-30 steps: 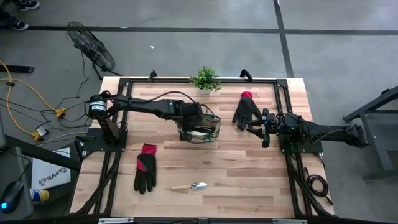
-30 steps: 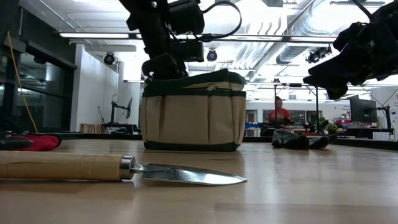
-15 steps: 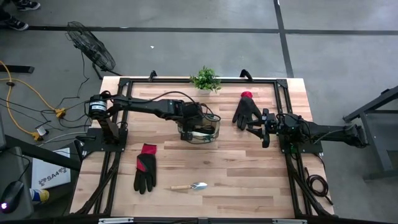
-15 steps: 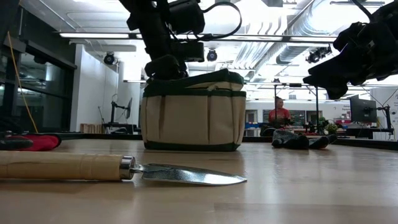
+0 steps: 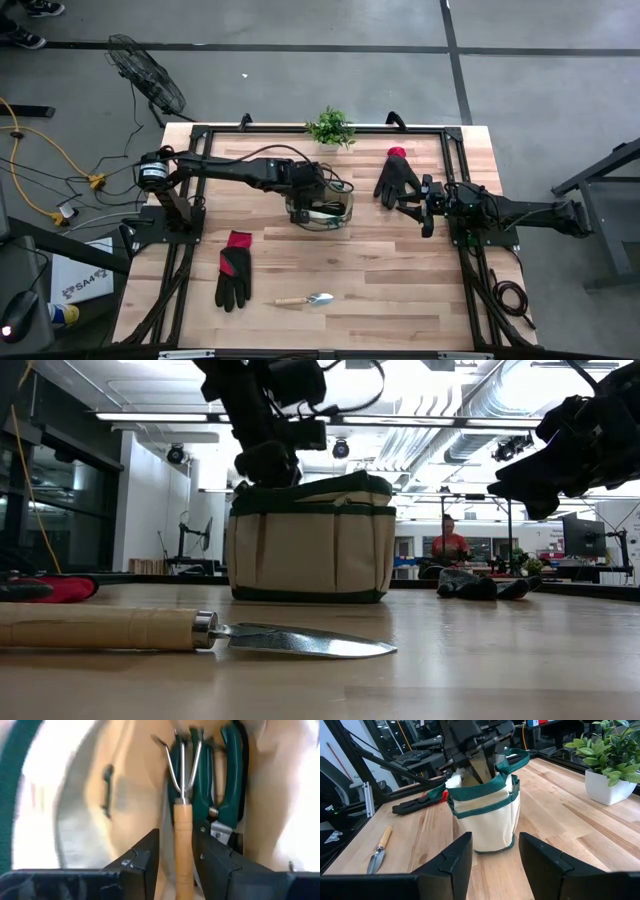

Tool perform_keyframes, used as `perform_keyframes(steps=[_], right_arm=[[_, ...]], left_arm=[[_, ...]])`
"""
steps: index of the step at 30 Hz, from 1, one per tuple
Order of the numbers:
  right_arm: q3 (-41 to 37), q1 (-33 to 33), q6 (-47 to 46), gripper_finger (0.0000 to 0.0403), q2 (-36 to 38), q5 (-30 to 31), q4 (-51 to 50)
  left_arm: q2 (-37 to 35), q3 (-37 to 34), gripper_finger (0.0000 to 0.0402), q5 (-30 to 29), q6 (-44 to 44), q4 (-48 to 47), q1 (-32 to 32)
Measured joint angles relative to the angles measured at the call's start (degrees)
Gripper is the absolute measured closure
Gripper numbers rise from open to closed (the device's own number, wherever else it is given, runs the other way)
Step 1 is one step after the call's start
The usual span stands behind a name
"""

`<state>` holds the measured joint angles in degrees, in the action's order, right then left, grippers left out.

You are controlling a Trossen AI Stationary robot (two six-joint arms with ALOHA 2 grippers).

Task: Pick & Place Garden tools in Gardening bag
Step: Put the brown trowel into the gardening bag

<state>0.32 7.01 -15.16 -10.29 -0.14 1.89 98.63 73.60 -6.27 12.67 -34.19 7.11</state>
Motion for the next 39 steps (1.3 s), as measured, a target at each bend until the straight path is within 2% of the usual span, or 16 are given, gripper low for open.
perform_keyframes(steps=[13, 20, 28, 35, 39], right_arm=[[0.02, 0.01, 0.00, 0.0249, -0.06, 0.00, -0.02], [0.01, 0.01, 0.00, 0.0249, -0.06, 0.00, 0.00], [0.01, 0.01, 0.00, 0.0249, -0.06, 0.00, 0.00], [0.02, 0.01, 0.00, 0.0249, -0.06, 0.00, 0.00], [0.02, 0.02, 0.00, 0.0249, -0.15, 0.00, -0.01]], left_arm=[[-7.03, 0.00, 0.0291, -0.34, -0.93, -0.90, 0.00], [-10.74, 0.00, 0.0291, 0.64, -2.49, -5.88, 0.00], [-14.09, 0.00, 0.0291, 5.02, -5.79, -13.91, -0.19], [-15.57, 0.02, 0.0291, 10.55, -6.31, -21.75, -4.82], [-16.10, -0.11, 0.0291, 11.61, -5.93, -24.72, -9.12]])
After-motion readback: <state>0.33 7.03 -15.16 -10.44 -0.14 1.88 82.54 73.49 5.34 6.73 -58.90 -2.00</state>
